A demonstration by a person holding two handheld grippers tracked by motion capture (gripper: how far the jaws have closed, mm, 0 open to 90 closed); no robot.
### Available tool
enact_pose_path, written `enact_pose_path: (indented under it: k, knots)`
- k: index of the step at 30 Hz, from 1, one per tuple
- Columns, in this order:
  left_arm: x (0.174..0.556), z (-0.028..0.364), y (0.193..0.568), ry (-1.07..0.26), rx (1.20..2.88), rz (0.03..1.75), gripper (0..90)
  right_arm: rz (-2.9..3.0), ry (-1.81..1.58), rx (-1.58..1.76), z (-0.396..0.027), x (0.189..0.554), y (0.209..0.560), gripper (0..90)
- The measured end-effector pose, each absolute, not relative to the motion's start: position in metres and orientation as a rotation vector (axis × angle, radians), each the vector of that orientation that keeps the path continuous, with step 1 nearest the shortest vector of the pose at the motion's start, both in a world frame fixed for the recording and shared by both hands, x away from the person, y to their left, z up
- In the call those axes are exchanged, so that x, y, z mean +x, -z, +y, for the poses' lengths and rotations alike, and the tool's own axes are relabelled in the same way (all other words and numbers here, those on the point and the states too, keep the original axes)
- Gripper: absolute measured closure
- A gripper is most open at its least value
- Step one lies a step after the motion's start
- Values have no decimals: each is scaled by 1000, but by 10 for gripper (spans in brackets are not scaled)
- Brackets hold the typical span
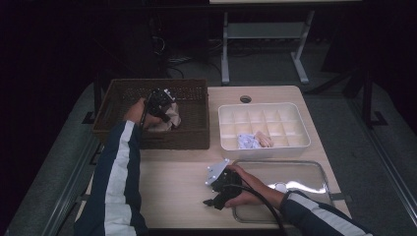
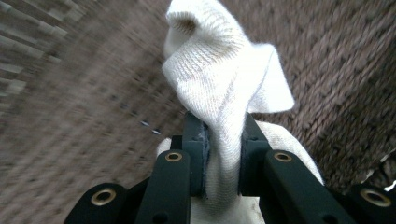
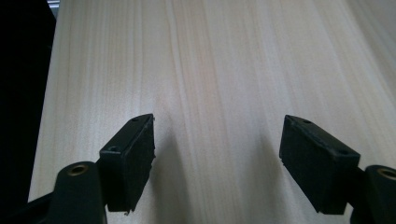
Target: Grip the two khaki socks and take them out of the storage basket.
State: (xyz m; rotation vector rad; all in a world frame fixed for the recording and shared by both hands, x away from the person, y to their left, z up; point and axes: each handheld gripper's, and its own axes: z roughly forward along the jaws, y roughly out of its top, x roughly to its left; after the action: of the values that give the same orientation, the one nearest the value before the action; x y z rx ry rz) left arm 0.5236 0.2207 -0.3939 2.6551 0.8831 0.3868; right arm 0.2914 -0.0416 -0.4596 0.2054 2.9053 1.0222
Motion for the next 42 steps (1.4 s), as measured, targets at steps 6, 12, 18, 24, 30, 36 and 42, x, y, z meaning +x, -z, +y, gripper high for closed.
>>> enact_pose_path:
  k: [6,12,18,24,30,36,42]
  knots:
    - [507,228,365,-486,2484,880,772,2899,-1050,225,-45,293,458,258]
    - [487,226,337,-581,2377,843,774,2878,-1073,216,-48,295,454,258]
    - [447,219,305,-643,2284,730,775,2851,-1100,264,-55,296,448,267]
    - [388,216,287,-665,2187,584,776,2779,-1121,317,-65,302,440,295]
    - [337,212,297,-649,2169,483,776,2724,-1177,362,-72,301,427,285]
    - [300,204,331,-552,2178,436,776,2721,-1215,412,-76,301,421,376]
    - [286,198,379,-429,2276,443,774,2721,-1220,384,-77,300,419,409]
